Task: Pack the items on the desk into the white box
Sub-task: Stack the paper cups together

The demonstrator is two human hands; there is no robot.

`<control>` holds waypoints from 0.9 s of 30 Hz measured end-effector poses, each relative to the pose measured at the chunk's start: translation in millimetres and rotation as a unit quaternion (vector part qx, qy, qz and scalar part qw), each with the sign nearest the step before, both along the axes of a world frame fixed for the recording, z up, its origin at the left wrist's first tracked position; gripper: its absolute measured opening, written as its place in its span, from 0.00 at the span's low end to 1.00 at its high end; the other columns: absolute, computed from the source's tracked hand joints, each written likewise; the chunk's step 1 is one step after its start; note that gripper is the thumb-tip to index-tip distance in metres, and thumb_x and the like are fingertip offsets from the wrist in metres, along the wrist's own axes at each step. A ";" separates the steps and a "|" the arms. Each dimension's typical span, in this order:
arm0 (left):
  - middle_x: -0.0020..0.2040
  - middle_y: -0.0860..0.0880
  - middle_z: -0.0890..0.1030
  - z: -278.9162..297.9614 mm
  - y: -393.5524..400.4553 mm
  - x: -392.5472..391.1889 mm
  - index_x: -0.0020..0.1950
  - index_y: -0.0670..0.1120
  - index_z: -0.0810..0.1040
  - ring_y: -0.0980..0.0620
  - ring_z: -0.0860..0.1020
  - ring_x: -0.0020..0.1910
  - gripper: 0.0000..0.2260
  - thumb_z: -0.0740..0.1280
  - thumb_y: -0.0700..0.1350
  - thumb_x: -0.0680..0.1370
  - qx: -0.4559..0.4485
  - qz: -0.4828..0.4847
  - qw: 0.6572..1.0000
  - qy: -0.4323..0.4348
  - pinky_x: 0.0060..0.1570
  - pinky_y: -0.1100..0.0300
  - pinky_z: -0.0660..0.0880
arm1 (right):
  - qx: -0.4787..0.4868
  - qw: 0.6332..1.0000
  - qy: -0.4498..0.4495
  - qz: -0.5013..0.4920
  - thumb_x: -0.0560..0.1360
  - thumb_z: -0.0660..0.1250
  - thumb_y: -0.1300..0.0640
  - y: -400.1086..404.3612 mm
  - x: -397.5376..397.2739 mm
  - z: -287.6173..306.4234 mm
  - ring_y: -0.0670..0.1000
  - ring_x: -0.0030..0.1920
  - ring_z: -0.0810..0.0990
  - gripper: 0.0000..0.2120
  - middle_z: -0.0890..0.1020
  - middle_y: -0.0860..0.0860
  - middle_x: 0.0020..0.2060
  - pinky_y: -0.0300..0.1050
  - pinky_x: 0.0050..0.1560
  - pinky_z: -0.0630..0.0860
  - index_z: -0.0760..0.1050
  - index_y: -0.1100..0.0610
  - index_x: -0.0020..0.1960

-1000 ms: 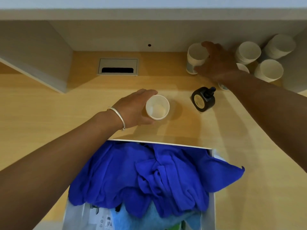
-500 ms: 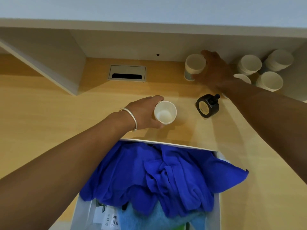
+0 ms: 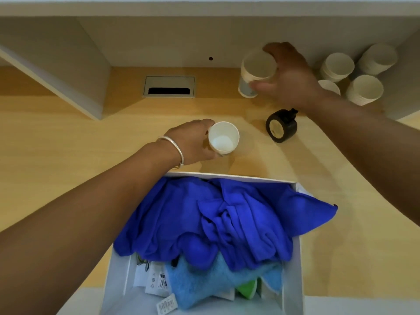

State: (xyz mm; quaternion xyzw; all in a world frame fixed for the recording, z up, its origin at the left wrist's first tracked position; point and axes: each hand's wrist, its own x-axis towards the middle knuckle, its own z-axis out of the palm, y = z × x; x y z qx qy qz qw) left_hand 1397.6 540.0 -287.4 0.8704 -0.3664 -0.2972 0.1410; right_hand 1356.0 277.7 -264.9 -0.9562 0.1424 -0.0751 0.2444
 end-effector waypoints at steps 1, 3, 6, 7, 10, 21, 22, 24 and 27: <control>0.58 0.52 0.77 -0.1 1.0 0.3 0.66 0.53 0.69 0.50 0.75 0.55 0.30 0.73 0.58 0.67 0.002 0.002 1.000 -0.002 0.52 0.53 0.74 | 0.005 1.000 -0.014 0.009 0.66 0.71 0.39 9.3 -9.3 9.6 0.52 0.61 0.73 0.37 0.71 0.52 0.64 0.44 0.55 0.70 0.66 0.51 0.70; 0.59 0.51 0.77 -0.4 3.1 1.0 0.68 0.52 0.68 0.49 0.76 0.55 0.32 0.73 0.57 0.68 0.014 0.004 1.000 -0.004 0.54 0.51 0.75 | 0.014 0.999 -0.028 0.026 0.66 0.72 0.38 27.5 -28.1 26.3 0.51 0.60 0.73 0.37 0.72 0.52 0.63 0.46 0.57 0.73 0.66 0.51 0.69; 0.61 0.50 0.77 -1.2 7.5 2.7 0.71 0.51 0.66 0.49 0.76 0.56 0.34 0.74 0.56 0.68 0.020 0.007 1.000 -0.003 0.55 0.51 0.76 | 0.032 0.998 -0.027 0.056 0.66 0.72 0.39 51.7 -50.9 43.6 0.50 0.60 0.72 0.37 0.72 0.51 0.63 0.47 0.59 0.73 0.66 0.51 0.70; 0.61 0.50 0.77 -1.7 8.8 2.8 0.72 0.51 0.65 0.50 0.77 0.56 0.34 0.74 0.56 0.69 0.019 0.009 1.000 -0.003 0.55 0.52 0.76 | 0.033 0.997 -0.020 0.067 0.67 0.73 0.39 58.9 -56.6 46.1 0.49 0.61 0.72 0.37 0.72 0.51 0.64 0.47 0.59 0.72 0.65 0.51 0.70; 0.61 0.50 0.78 -3.4 11.2 2.0 0.72 0.51 0.65 0.50 0.77 0.55 0.35 0.74 0.56 0.69 0.017 0.008 1.000 -0.004 0.53 0.54 0.76 | 0.037 0.994 -0.007 0.104 0.67 0.73 0.41 78.1 -65.9 44.1 0.45 0.60 0.69 0.37 0.72 0.50 0.64 0.42 0.59 0.68 0.65 0.52 0.71; 0.59 0.53 0.77 1.0 8.0 -2.4 0.67 0.52 0.71 0.52 0.77 0.54 0.34 0.79 0.51 0.64 -0.084 0.024 0.995 0.056 0.52 0.56 0.75 | -0.027 0.982 0.056 0.177 0.65 0.74 0.40 95.6 -62.9 0.0 0.50 0.59 0.73 0.37 0.73 0.48 0.63 0.44 0.50 0.72 0.66 0.50 0.69; 0.60 0.53 0.77 1.8 7.2 -2.8 0.68 0.52 0.70 0.52 0.77 0.54 0.35 0.80 0.51 0.63 -0.087 0.023 0.994 0.061 0.53 0.56 0.75 | -0.034 0.981 0.057 0.181 0.64 0.75 0.40 95.0 -62.7 -3.5 0.50 0.59 0.73 0.37 0.73 0.49 0.62 0.44 0.49 0.73 0.66 0.50 0.68; 0.60 0.54 0.77 2.2 5.4 -4.1 0.68 0.53 0.70 0.53 0.78 0.55 0.35 0.79 0.51 0.63 -0.087 0.026 0.993 0.071 0.53 0.56 0.76 | -0.043 0.980 0.070 0.180 0.64 0.76 0.42 93.5 -62.7 -10.4 0.51 0.60 0.72 0.38 0.73 0.49 0.63 0.44 0.49 0.71 0.66 0.50 0.69; 0.57 0.55 0.78 1.7 1.0 -6.1 0.66 0.53 0.71 0.53 0.78 0.53 0.33 0.79 0.51 0.64 -0.087 0.026 0.993 0.077 0.48 0.60 0.75 | -0.030 0.981 0.093 0.167 0.64 0.77 0.43 91.0 -62.3 -17.2 0.50 0.63 0.70 0.40 0.72 0.48 0.65 0.44 0.49 0.68 0.64 0.49 0.70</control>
